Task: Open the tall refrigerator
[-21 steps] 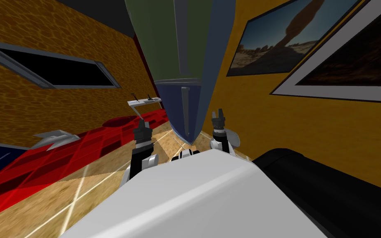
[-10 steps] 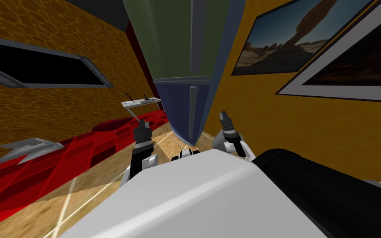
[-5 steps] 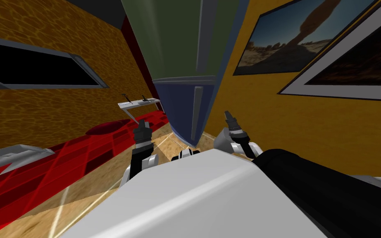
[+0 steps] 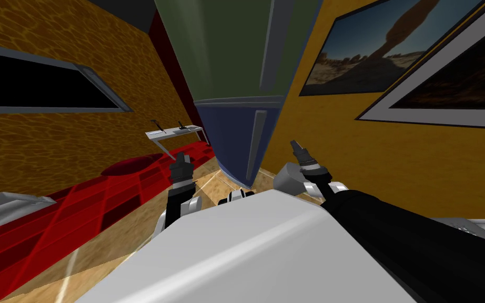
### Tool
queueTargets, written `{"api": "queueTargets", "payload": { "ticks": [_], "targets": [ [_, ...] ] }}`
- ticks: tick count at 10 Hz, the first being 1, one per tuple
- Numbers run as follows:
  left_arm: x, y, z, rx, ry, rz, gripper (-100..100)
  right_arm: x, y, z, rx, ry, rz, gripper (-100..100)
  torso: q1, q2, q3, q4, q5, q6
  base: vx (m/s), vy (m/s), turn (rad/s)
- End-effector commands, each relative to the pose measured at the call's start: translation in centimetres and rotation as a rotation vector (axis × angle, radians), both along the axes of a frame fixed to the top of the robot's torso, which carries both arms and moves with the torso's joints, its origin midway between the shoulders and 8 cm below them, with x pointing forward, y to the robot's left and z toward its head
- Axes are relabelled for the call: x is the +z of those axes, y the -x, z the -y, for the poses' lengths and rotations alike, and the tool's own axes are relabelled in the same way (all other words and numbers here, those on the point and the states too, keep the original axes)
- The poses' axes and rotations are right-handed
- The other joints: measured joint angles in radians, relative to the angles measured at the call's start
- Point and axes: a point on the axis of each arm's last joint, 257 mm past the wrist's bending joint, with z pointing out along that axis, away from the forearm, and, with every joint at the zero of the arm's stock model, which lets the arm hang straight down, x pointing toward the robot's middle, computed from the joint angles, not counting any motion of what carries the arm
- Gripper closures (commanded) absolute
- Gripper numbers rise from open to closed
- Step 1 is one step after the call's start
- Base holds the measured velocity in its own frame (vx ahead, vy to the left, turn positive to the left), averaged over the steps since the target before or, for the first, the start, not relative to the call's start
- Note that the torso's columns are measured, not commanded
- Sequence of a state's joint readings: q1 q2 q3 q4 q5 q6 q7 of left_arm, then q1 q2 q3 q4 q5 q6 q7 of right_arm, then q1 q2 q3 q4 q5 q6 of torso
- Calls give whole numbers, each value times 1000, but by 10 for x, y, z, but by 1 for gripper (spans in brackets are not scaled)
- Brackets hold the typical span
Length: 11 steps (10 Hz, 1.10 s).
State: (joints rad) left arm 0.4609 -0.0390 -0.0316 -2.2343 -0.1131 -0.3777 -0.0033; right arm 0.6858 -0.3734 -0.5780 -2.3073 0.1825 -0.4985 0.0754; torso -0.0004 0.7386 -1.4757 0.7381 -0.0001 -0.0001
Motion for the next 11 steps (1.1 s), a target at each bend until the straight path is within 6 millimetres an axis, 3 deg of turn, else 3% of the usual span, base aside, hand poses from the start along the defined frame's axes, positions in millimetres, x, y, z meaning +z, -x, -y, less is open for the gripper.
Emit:
{"api": "queueTargets", "payload": {
  "ticks": [1, 11],
  "targets": [
    [0, 0, 0, 0, 0, 0, 0, 6, 5, 18, -66, 118, -36, -100, 1, -1, 0, 0, 0, 0, 81, 124, -97],
    [0, 0, 0, 0, 0, 0, 0, 47, 22, 65, -253, 437, -94, -100, 0, 0, 0, 0, 0, 0, 57, 87, -47]
  ]
}}
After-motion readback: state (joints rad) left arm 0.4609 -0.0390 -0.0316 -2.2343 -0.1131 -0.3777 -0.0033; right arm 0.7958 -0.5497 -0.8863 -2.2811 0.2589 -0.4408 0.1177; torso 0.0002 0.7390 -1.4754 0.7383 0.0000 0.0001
